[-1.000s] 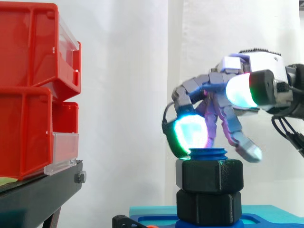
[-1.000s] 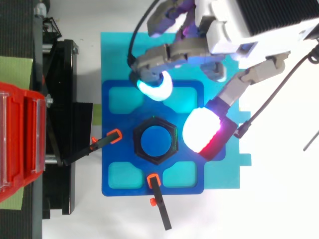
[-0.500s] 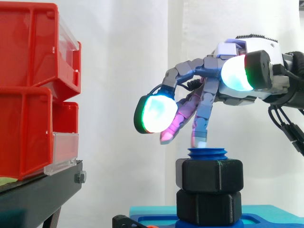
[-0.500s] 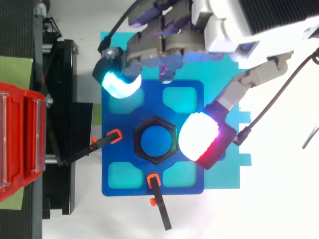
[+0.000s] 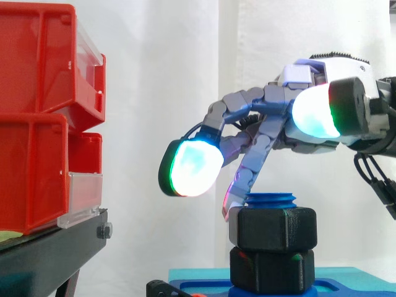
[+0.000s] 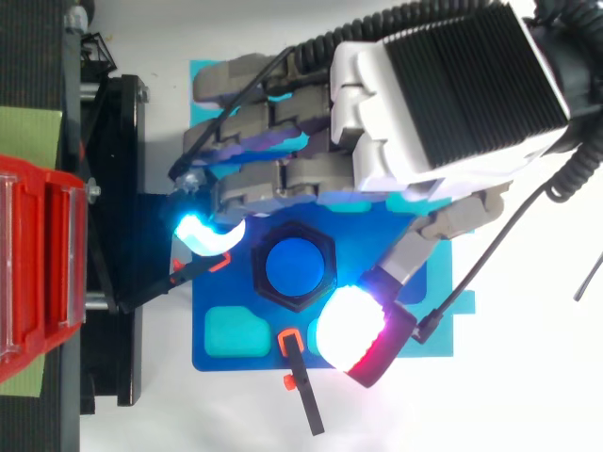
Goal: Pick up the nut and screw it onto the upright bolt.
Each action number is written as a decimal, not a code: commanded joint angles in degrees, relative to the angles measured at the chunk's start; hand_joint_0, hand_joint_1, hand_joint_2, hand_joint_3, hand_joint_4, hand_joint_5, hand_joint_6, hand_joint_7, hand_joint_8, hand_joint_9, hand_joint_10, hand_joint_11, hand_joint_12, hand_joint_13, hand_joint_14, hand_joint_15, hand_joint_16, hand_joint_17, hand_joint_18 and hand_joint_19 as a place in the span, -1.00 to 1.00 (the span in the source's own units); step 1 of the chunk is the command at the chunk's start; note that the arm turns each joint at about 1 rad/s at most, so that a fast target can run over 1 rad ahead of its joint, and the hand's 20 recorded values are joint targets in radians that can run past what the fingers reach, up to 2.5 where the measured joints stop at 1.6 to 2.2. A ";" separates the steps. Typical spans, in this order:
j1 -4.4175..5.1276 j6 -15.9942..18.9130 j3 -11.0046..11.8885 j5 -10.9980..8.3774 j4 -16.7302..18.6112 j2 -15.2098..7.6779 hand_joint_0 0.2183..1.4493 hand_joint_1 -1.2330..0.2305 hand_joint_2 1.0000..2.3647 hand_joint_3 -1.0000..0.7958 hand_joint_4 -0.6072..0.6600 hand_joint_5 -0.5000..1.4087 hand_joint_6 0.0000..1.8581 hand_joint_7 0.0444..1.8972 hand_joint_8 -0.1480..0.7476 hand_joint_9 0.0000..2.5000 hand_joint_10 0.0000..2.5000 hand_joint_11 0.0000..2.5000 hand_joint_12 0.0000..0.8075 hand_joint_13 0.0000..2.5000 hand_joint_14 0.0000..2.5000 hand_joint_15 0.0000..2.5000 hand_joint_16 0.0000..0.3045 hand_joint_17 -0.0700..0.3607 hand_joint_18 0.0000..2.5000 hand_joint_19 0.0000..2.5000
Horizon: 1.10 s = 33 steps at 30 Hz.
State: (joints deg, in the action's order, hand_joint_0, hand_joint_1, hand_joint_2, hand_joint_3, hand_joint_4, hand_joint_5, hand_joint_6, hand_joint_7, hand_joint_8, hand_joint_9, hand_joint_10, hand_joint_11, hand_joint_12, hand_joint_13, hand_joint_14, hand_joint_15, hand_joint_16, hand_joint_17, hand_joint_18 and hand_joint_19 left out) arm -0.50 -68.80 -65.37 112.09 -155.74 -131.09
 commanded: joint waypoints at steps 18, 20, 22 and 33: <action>0.33 1.38 -0.11 -0.03 1.05 -1.45 -0.63 0.25 -1.00 -0.44 0.35 -0.59 -0.46 -0.03 0.09 -0.15 -0.99 -0.84 -0.24 -0.64 -1.00 -1.00 -0.78 -0.32 -0.87 -1.00; 0.33 1.38 -0.11 -0.03 1.05 -1.45 -0.63 0.25 -1.00 -0.44 0.38 -0.58 -0.46 0.01 0.09 -0.14 -0.99 -0.84 -0.25 -0.63 -1.00 -1.00 -0.78 -0.33 -0.86 -1.00; 0.33 1.30 -0.11 -0.03 1.14 -1.45 -0.61 0.22 -1.00 -0.44 0.39 -0.56 -0.46 0.07 0.09 -0.11 -0.99 -0.82 -0.26 -0.60 -1.00 -1.00 -0.79 -0.35 -0.84 -1.00; 0.15 1.38 -0.19 0.23 1.40 -1.36 -0.57 0.18 -1.00 -0.44 0.31 -0.48 -0.46 0.29 0.07 0.06 -0.99 -0.77 -0.33 -0.49 -1.00 -1.00 -0.83 -0.40 -0.75 -1.00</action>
State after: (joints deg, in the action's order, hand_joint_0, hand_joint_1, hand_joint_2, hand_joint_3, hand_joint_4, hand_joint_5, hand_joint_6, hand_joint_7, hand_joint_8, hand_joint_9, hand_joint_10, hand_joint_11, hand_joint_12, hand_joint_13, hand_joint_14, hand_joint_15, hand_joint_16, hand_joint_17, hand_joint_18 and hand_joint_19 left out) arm -0.23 -67.42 -65.53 112.26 -154.38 -132.52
